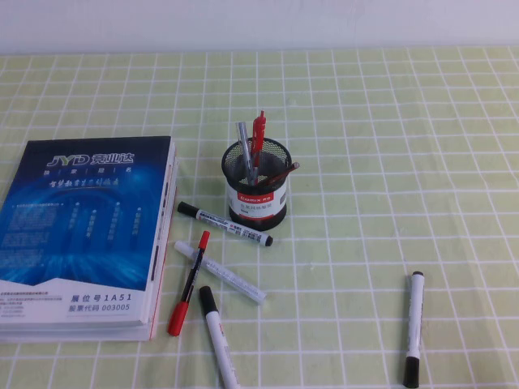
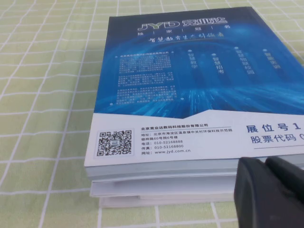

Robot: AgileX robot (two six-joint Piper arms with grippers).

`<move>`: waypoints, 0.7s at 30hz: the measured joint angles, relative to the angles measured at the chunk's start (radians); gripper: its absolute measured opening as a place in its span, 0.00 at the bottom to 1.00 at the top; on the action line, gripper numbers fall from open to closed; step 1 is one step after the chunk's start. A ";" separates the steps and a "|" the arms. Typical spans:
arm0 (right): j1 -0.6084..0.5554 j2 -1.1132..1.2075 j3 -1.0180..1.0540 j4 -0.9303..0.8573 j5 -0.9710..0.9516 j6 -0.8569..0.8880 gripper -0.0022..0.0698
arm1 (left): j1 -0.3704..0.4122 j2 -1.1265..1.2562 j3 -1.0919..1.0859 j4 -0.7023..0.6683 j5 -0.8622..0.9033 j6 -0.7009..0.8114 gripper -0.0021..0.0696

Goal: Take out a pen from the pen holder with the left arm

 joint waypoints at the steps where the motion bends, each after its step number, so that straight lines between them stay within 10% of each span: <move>1: 0.000 0.000 0.000 0.000 0.000 0.000 0.01 | 0.000 0.000 0.000 0.000 0.000 0.000 0.03; 21: 0.000 0.000 0.000 0.000 0.000 0.000 0.01 | 0.007 0.000 0.000 0.000 0.000 0.000 0.03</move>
